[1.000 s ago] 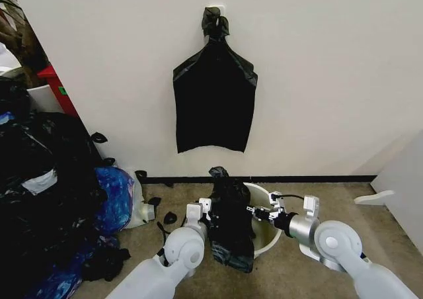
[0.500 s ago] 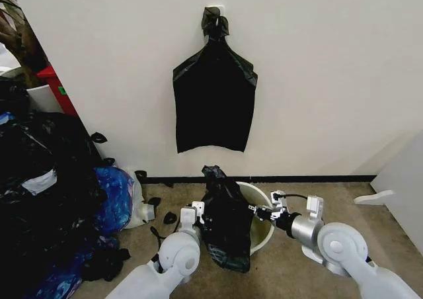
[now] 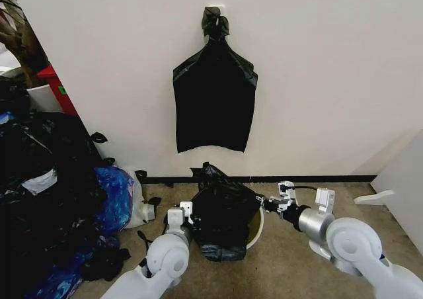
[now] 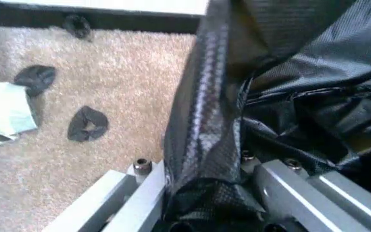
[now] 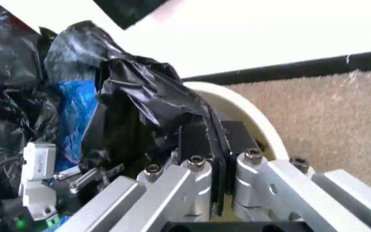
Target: Place the garbage bag over the trash bin.
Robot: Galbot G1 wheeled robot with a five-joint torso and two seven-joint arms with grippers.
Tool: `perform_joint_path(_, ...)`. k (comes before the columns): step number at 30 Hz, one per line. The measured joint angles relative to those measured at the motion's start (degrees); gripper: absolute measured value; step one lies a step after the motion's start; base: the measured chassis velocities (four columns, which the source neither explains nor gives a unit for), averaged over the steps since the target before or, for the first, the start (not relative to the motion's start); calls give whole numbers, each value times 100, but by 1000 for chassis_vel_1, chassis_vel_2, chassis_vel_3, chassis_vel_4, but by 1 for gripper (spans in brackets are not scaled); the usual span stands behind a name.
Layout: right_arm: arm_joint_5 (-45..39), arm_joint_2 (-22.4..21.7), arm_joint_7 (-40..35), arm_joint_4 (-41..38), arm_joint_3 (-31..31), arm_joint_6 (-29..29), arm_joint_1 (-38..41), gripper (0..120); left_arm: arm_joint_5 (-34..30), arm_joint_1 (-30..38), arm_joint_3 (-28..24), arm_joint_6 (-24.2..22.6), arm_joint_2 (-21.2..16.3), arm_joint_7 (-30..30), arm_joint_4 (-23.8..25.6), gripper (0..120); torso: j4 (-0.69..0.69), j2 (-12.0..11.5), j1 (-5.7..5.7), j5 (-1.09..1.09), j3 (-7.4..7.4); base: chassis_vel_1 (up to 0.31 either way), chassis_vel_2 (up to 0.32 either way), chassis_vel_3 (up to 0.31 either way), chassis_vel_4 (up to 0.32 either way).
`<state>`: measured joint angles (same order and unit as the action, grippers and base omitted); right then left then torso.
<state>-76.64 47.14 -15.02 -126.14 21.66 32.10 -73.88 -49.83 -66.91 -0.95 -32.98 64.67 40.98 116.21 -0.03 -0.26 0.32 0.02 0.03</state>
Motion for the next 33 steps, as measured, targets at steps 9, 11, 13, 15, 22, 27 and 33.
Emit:
perform_joint_path(9, 30, 47, -155, -360, 155, -21, -63, 0, -41, -148, 228, 118, -301, -92, 493, 1, 0, 0, 0, -1, -1, 0, 0, 0, 0)
perform_joint_path(11, 51, 29, -188, -344, 259, -16, -62, 0, -28, -182, 307, 207, -347, -223, 580, 1, 1, 0, 0, 0, -1, 0, 0, 0, 0)
perform_joint_path(13, 59, -14, -232, -224, 445, 44, -60, 0, 5, -209, 391, 330, -390, -411, 648, 1, 0, 0, 0, -1, -1, 0, 0, 0, 0)
perform_joint_path(15, 75, -52, -221, -138, 552, 68, -71, 0, 14, -219, 423, 396, -410, -497, 673, 1, 0, 0, 0, 0, -1, 0, 0, 0, 0)
perform_joint_path(22, 152, -242, 262, 468, 817, 254, -11, 0, 83, -265, 471, 702, -462, -961, 740, 1, 0, 0, 0, 1, -1, 0, 0, 0, 0)
perform_joint_path(27, 376, -444, 1229, 1023, 867, 494, 263, 0, 114, -348, 512, 792, -512, -1221, 784, 1, 0, 0, 0, -1, 0, 0, 0, 0, 0)
perform_joint_path(33, 699, -560, 1681, 1327, 681, 626, 480, 0, 179, -442, 545, 956, -513, -1478, 851, 1, 1, 0, 0, 0, 0, 0, 0, 0, 0)
